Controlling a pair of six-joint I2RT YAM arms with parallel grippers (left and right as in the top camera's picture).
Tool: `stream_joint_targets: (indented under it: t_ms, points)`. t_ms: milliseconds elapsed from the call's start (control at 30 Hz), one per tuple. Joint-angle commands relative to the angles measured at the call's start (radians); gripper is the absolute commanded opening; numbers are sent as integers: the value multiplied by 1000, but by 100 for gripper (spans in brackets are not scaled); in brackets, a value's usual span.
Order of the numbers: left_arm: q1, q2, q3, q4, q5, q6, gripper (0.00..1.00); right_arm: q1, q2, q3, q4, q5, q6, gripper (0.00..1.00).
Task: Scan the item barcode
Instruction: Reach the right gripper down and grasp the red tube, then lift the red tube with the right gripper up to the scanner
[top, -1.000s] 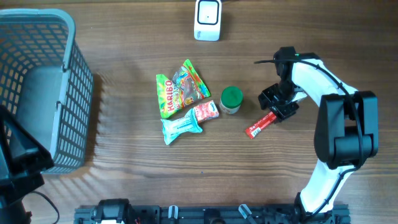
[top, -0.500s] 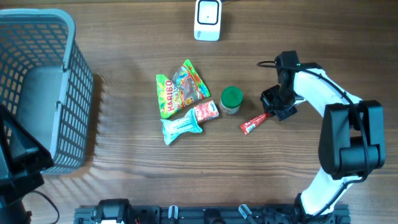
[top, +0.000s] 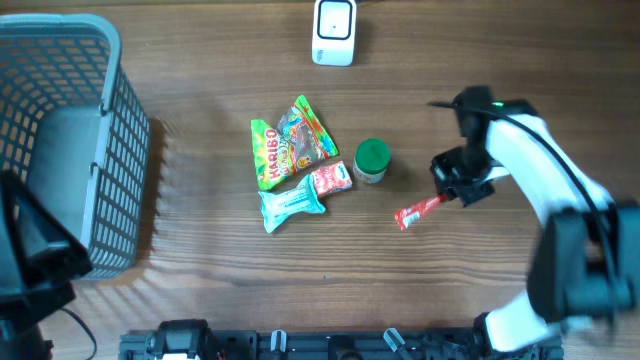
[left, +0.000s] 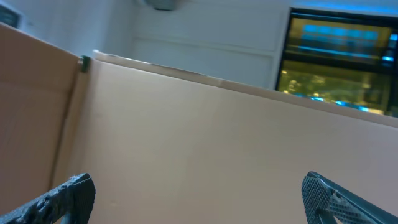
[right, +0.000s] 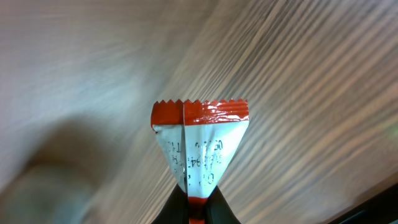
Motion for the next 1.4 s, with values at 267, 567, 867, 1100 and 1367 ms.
stream_joint_targets:
  t_ms: [267, 567, 867, 1100, 1367]
  points:
    - [7, -316, -304, 174, 171, -6, 100, -4, -472, 28, -31, -84, 124, 4]
    - [7, -470, -456, 254, 212, -10, 100, 6, -518, 28, -1, -130, 124, 5]
    - [7, -513, -499, 281, 212, -10, 100, 105, -518, 28, 344, -184, 69, 4]
    - [7, -513, -499, 284, 181, -10, 100, 164, -449, 27, 892, 63, -301, 4]
    - [7, -513, -499, 260, 11, -9, 100, 165, -151, 15, 1340, -25, -487, 4]
